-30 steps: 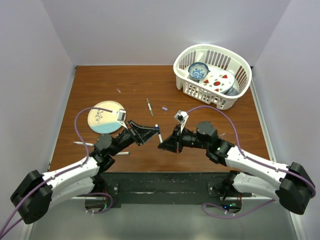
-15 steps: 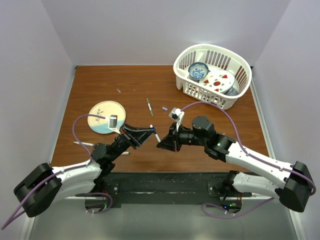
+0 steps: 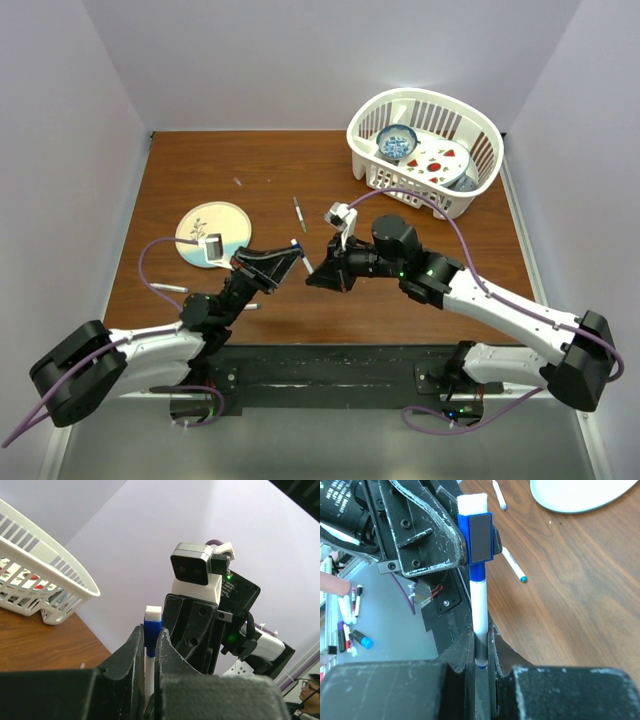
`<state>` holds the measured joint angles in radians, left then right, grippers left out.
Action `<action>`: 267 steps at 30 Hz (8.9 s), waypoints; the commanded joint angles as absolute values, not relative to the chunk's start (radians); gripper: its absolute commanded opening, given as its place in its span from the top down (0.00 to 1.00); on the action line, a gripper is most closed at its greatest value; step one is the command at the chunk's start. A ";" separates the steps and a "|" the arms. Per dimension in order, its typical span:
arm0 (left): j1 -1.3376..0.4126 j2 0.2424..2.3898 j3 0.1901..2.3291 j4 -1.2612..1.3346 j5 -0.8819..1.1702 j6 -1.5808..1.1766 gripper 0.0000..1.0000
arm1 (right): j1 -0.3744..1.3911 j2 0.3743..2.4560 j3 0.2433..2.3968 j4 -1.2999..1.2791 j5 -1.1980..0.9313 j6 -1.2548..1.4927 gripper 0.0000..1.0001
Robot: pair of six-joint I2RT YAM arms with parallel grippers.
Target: Insert the pens into the pen caps
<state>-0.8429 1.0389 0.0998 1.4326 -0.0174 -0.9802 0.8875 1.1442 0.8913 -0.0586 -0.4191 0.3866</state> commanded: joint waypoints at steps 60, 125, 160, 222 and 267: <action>-1.060 0.871 0.710 -0.305 -0.652 -0.710 0.00 | 0.750 1.189 0.639 -0.156 -0.002 0.663 0.96; -0.557 2.132 1.578 -0.413 -0.356 -0.563 0.50 | 0.839 0.739 0.678 -0.327 0.048 0.555 0.46; -0.587 1.301 0.581 0.560 0.686 -0.722 1.00 | 0.839 0.980 0.646 0.182 0.149 0.876 0.41; -0.644 0.904 0.827 -0.143 0.253 -0.328 1.00 | 0.430 1.035 0.735 -0.627 0.653 1.114 0.61; -0.647 0.753 0.781 -0.190 0.106 -0.291 1.00 | 0.057 1.514 0.770 -0.482 0.430 1.032 0.79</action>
